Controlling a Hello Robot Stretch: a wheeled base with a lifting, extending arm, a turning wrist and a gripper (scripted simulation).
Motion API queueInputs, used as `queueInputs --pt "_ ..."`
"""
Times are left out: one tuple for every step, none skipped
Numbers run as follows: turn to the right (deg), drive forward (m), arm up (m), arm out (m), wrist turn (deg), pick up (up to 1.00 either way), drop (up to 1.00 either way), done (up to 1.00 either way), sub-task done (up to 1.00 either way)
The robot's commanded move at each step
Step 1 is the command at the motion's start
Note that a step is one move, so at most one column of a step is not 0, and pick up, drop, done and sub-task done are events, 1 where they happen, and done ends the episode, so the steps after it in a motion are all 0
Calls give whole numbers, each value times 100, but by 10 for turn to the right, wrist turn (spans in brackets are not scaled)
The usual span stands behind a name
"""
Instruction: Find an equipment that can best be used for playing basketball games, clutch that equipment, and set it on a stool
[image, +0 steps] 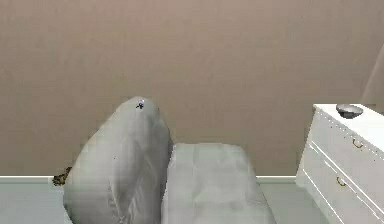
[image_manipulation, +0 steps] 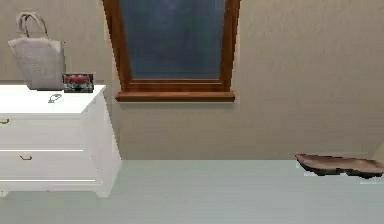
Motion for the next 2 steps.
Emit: queueInputs --pt "-450 0 0 0 0 0 0 0 0" --pt "-270 0 0 0 0 0 0 0 0"
